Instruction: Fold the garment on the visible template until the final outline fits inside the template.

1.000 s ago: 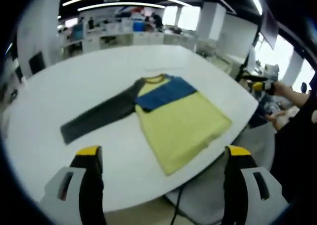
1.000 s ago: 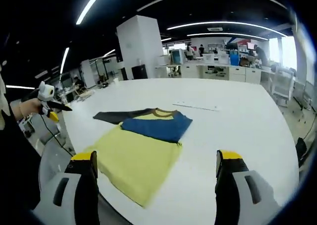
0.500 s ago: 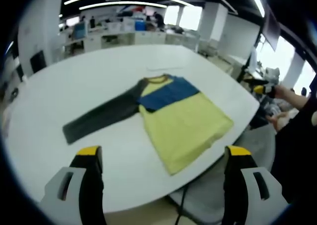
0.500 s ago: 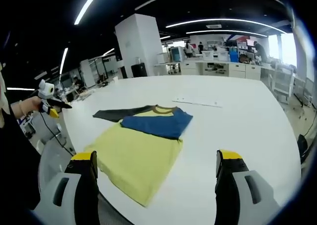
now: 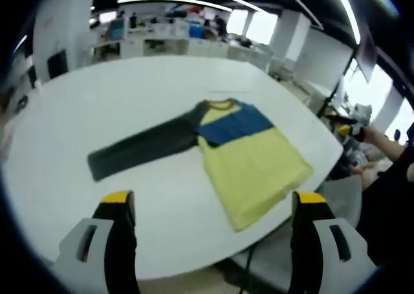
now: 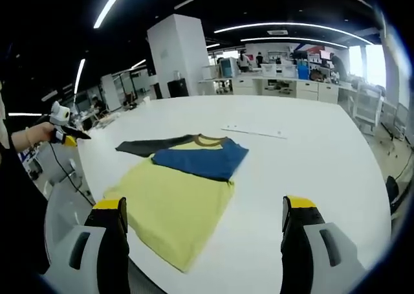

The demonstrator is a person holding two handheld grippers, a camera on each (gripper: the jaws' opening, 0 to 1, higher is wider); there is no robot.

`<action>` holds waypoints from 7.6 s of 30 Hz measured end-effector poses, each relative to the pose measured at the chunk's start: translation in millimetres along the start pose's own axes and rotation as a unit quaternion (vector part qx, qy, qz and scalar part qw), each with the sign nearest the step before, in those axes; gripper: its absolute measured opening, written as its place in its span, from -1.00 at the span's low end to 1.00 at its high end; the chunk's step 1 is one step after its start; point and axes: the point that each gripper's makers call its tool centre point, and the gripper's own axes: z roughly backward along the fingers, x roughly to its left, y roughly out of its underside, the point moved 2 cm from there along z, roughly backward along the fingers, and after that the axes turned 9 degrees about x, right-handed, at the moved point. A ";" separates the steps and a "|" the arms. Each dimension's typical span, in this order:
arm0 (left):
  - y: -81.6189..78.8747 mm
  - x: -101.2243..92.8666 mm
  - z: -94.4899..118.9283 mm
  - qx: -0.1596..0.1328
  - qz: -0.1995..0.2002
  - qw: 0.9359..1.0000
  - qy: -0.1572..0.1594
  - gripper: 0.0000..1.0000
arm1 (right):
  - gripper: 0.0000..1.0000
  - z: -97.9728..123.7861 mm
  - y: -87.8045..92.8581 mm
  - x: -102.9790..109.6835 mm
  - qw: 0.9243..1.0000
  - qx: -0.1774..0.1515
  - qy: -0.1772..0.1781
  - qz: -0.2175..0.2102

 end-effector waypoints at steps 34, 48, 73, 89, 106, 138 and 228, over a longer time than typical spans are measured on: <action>-23.9 201.3 -65.1 0.021 0.073 0.994 -0.079 0.33 | 0.99 -54.0 0.1 13.8 0.998 0.063 -0.018 0.023; -20.5 278.3 -102.1 0.035 0.080 0.986 -0.141 -0.10 | 0.99 -61.4 6.0 15.1 0.996 0.081 -0.011 0.018; -22.7 305.8 -121.8 0.024 0.099 0.982 -0.162 -0.52 | 0.99 -70.2 10.8 14.2 0.995 0.094 -0.009 0.012; -18.1 308.5 -132.1 0.046 0.097 0.981 -0.163 -0.80 | 0.99 -70.4 15.2 12.5 0.995 0.101 -0.005 0.007; -26.1 295.2 -130.0 0.039 0.094 0.983 -0.153 -1.00 | 0.99 -71.7 12.9 13.3 0.996 0.092 -0.007 0.002; -113.2 194.3 -52.9 -0.032 -0.017 0.987 -0.156 -1.00 | 0.99 -30.6 13.0 13.6 0.999 0.035 0.000 -0.009; -250.7 -170.8 -146.6 -0.082 -0.196 0.975 0.060 -1.00 | 0.99 44.2 40.9 -23.0 1.000 -0.019 0.003 -0.013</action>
